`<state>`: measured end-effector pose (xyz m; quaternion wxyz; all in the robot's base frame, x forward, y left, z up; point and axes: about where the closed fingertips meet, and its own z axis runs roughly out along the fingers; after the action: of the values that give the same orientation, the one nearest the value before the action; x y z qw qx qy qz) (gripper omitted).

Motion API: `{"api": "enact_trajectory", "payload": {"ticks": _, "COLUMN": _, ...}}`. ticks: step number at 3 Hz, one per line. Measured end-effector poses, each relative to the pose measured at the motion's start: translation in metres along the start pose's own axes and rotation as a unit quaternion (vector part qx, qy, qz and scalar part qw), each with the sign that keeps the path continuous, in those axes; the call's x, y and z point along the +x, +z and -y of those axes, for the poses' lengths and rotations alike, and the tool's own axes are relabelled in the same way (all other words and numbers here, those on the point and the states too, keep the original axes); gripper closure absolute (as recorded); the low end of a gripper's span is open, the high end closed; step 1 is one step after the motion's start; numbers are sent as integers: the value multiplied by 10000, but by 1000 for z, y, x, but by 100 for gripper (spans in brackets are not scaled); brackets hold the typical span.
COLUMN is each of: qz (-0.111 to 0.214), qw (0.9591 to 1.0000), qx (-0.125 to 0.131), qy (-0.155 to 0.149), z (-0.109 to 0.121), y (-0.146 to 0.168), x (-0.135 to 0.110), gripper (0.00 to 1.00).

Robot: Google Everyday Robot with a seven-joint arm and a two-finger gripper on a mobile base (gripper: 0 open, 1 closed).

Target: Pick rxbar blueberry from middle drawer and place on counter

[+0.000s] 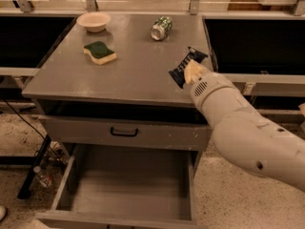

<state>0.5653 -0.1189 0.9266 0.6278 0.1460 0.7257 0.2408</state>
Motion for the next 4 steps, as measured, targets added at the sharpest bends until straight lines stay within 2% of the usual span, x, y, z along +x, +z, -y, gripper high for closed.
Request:
{"api": "enact_trajectory", "payload": {"ticks": 1, "qz": -13, "qw": 9997, "qx": -101, "qy": 207, "z": -17, "y": 35, "x": 13, "gripper": 100}}
{"api": "enact_trajectory", "payload": {"ticks": 2, "qz": -148, "qw": 9981, "qx": -422, "qy": 415, "z": -54, "y": 84, "x": 36, "gripper": 100}}
{"api": "enact_trajectory", "payload": {"ticks": 3, "qz": -234, "qw": 9978, "qx": -431, "qy": 438, "z": -55, "y": 87, "x": 43, "gripper": 100}}
{"api": "enact_trajectory", "payload": {"ticks": 4, "qz": -586, "qw": 9963, "qx": -510, "qy": 360, "z": -63, "y": 89, "x": 74, "gripper": 100}}
